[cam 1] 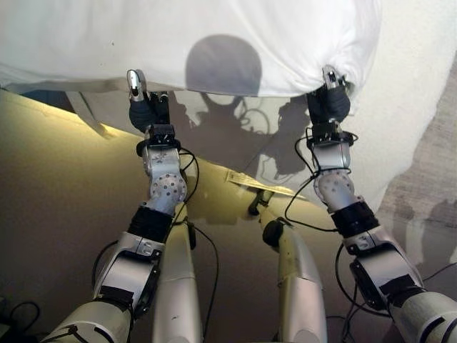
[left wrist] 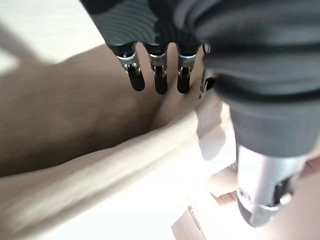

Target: Make the bed

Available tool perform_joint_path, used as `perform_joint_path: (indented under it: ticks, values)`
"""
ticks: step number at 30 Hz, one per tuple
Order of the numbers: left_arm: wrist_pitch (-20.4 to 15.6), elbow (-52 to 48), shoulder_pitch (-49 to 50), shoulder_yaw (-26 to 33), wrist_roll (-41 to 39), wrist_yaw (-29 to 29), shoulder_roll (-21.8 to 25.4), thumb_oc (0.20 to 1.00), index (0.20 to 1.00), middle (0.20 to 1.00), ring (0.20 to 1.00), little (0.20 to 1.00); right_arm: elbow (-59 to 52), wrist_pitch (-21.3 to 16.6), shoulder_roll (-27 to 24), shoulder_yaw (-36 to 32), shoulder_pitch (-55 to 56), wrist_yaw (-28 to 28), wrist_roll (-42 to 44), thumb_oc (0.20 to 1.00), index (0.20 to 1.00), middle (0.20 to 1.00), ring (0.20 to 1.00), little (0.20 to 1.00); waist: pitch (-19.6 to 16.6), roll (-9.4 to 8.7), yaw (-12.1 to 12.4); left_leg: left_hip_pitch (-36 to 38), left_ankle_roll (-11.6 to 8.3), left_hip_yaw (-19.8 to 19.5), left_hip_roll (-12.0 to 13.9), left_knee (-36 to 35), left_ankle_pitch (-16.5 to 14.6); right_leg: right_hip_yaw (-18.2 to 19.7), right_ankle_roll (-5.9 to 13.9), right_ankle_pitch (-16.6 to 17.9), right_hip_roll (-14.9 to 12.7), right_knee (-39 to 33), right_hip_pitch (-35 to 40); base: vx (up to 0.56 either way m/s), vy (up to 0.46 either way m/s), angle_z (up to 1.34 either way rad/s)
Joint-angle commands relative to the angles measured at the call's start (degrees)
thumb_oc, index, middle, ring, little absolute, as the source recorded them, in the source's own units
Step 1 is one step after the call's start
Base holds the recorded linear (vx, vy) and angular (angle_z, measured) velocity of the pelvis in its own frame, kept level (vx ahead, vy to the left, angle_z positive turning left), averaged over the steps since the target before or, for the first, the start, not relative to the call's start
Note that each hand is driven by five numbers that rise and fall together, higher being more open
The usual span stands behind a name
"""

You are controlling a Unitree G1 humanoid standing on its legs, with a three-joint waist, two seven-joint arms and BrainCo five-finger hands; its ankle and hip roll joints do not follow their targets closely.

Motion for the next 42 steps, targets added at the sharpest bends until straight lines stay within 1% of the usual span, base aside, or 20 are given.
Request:
perform_joint_path:
  ticks: [1,3,4,5,7,15,21,26,27,29,32,35,36,37,38,39,40,41,42]
  values:
    - [-3.0,-4.4,-2.2,7.0,4.7,0.2,3.6,1.000,1.000,1.000,1.000,1.000,-6.1,-2.0,-4.6,-6.7,5.4,1.4,-2.5,0.200,0.200,0.200,0.200,0.200,-1.0,2.79,-0.1,2.3,0.53,0.6,0.2,1.0,-3.9,0.0,10.29,0.7,-1.6,3.3,-0.4,0.02,0.059,0.08]
    - [-2.7,-4.4,-2.3,6.9,5.0,0.2,4.0,1.000,1.000,1.000,1.000,1.000,-6.7,-1.6,-4.7,-6.6,6.2,1.7,-2.6,0.200,0.200,0.200,0.200,0.200,-1.0,2.83,-0.3,2.2,0.56,0.6,-0.1,1.1,-4.0,0.1,10.34,0.8,-1.7,3.2,-0.1,0.01,0.047,0.05]
    - [-2.5,-4.2,-2.6,7.1,6.0,0.4,5.3,0.382,0.382,0.382,0.382,0.382,-7.0,-1.3,-5.0,-6.8,6.6,2.3,-2.7,0.200,0.200,0.200,0.200,0.200,-1.0,3.08,-0.4,2.2,0.47,0.6,-0.2,1.2,-4.0,-0.2,10.40,0.8,-1.8,3.2,0.1,0.01,0.052,0.00]
    - [-2.5,-4.2,-2.8,7.0,6.4,0.5,5.8,0.200,0.200,0.200,0.200,0.200,-7.1,-1.2,-5.2,-6.6,6.7,2.4,-2.7,0.200,0.200,0.200,0.200,0.200,-1.0,3.14,-0.4,2.3,0.48,0.6,-0.1,1.0,-4.0,-0.3,10.42,0.8,-1.8,3.2,0.1,0.00,0.038,-0.03]
    - [-2.1,-3.8,-2.6,7.7,7.7,0.9,6.4,0.200,0.200,0.200,0.200,0.200,-6.9,-0.9,-5.4,-6.9,6.8,2.8,-2.8,0.200,0.200,0.200,0.200,0.200,-1.0,3.26,-0.6,2.4,0.54,0.8,-0.2,0.8,-4.0,-0.1,10.36,1.0,-1.7,3.1,0.0,-0.01,0.045,-0.04]
    - [-1.4,-4.0,0.6,10.6,8.9,0.9,6.6,0.200,0.200,0.200,0.200,0.200,-7.0,-0.3,-6.2,-7.9,7.7,3.6,-3.0,0.200,0.200,0.200,0.200,0.200,-1.1,4.00,-0.9,3.2,0.64,1.7,0.0,0.1,-4.1,0.2,10.16,1.3,-1.9,3.1,-0.3,-0.01,0.036,-0.02]
    - [-1.3,-4.2,1.9,11.8,9.9,1.2,7.8,0.200,0.200,0.200,0.200,0.200,-7.2,-0.4,-6.4,-8.3,8.4,3.5,-3.1,0.200,0.200,0.200,0.200,0.200,-1.0,4.02,-0.9,3.4,0.77,2.1,0.0,0.4,-4.3,0.5,10.20,1.7,-1.8,2.9,-0.3,0.00,0.000,0.00]
    - [-0.3,-4.4,4.5,12.6,11.4,1.2,9.3,0.200,0.200,0.200,0.200,0.200,-7.0,-0.3,-6.7,-9.1,9.5,3.2,-3.6,0.200,0.200,0.200,0.200,0.200,-1.0,4.34,-1.0,3.5,1.11,2.2,-0.1,1.4,-4.9,0.6,10.43,2.0,-2.1,3.4,-0.4,-0.01,0.041,-0.03]
    - [0.5,-5.0,6.6,12.9,12.9,1.5,10.8,0.200,0.200,0.200,0.200,0.200,-6.9,-0.4,-7.0,-9.2,9.9,2.5,-4.2,0.200,0.200,0.200,0.200,0.200,-1.0,4.32,-0.9,3.5,1.72,2.2,-0.3,2.9,-5.7,0.8,10.66,2.5,-2.4,3.7,-0.3,-0.01,0.078,-0.04]
    - [1.7,-5.7,10.5,13.5,14.5,1.2,11.6,0.200,0.200,0.200,0.200,0.200,-6.9,-0.2,-7.3,-9.9,10.8,1.9,-4.9,0.200,0.200,0.200,0.200,0.200,-1.0,4.70,-0.5,3.9,2.69,2.5,-0.8,4.6,-7.1,1.5,11.16,3.5,-3.1,3.8,0.1,-0.01,0.144,-0.06]
    - [3.7,-7.1,15.8,14.0,16.3,0.0,12.8,0.200,0.200,0.200,0.200,0.200,-7.6,0.2,-8.3,-11.3,13.2,0.7,-6.9,0.200,0.200,0.200,0.200,0.200,-1.0,5.83,-0.4,4.8,3.71,4.0,-2.2,7.0,-8.9,2.9,11.85,5.4,-5.4,4.3,0.8,0.00,0.217,-0.03]
    - [5.5,-9.6,20.6,14.4,20.0,-1.6,13.6,0.200,0.200,0.200,0.200,0.200,-9.1,1.0,-9.2,-13.7,17.5,0.3,-9.5,0.200,0.200,0.200,0.200,0.200,-1.0,6.74,-1.0,7.0,4.58,5.8,-4.6,7.4,-10.1,4.7,12.85,10.0,-8.3,2.6,3.6,0.01,0.226,0.16]
    - [5.6,-9.8,20.9,14.4,20.1,-1.5,13.5,0.200,0.200,0.200,0.200,0.200,-9.3,1.1,-9.2,-13.7,17.8,0.2,-9.6,0.200,0.200,0.200,0.200,0.200,-1.0,6.74,-1.0,7.2,4.68,5.9,-4.8,7.3,-10.0,4.7,12.85,10.2,-8.4,2.5,3.8,0.03,0.420,0.29]
    - [6.7,-11.0,24.3,14.8,22.7,-2.7,13.4,0.200,0.200,0.200,0.200,0.200,-10.3,1.0,-8.0,-15.9,21.5,0.1,-10.7,0.200,0.200,0.200,0.200,0.200,-1.0,7.69,-1.4,11.8,5.99,7.0,-7.3,6.0,-10.9,5.7,12.85,13.7,-11.1,1.4,7.4,0.03,0.321,0.26]
    - [6.7,-11.1,24.6,14.8,22.8,-2.6,13.3,0.200,0.200,0.200,0.200,0.200,-10.6,1.0,-7.9,-15.9,21.8,0.0,-10.8,0.200,0.200,0.200,0.200,0.200,-1.0,7.58,-1.4,12.2,6.10,7.0,-7.4,5.7,-10.8,5.7,12.85,13.9,-11.3,1.3,7.7,0.05,0.445,0.32]
    - [7.4,-11.4,26.1,15.1,23.7,-3.1,14.3,0.200,0.200,0.200,0.200,0.200,-10.4,1.1,-7.6,-16.1,22.8,-0.2,-11.4,0.200,0.200,0.200,0.200,0.200,-1.0,8.07,-1.1,14.0,6.78,7.4,-7.9,5.0,-10.8,5.5,12.85,14.9,-11.7,3.3,7.8,0.03,0.343,0.27]
    - [7.5,-12.0,28.0,16.5,25.3,-3.4,15.9,0.200,0.200,0.200,0.200,0.200,-10.5,1.0,-7.4,-16.2,23.3,0.1,-11.7,0.200,0.200,0.200,0.200,0.200,-1.0,8.39,0.1,15.8,7.81,9.2,-7.9,4.5,-11.2,2.5,12.85,14.7,-12.8,7.2,8.3,0.06,0.508,0.12]
    - [7.8,-13.0,29.6,17.3,26.2,-4.0,16.6,0.200,0.200,0.200,0.200,0.200,-10.2,1.1,-6.9,-16.0,23.3,0.4,-12.1,0.200,0.200,0.200,0.200,0.200,-1.0,8.37,1.3,17.5,8.74,11.8,-8.1,4.5,-12.1,-0.8,12.85,14.1,-14.4,11.2,9.9,0.04,0.492,-0.13]
    - [8.1,-13.8,30.7,17.7,25.5,-5.0,16.9,0.200,0.200,0.200,0.200,0.200,-9.8,1.8,-6.4,-16.3,24.2,0.7,-11.9,0.200,0.200,0.200,0.200,0.200,-1.0,8.27,0.7,18.1,9.70,12.5,-8.9,4.4,-11.6,-0.8,12.65,12.5,-12.1,14.1,10.4,0.03,0.277,-0.37]
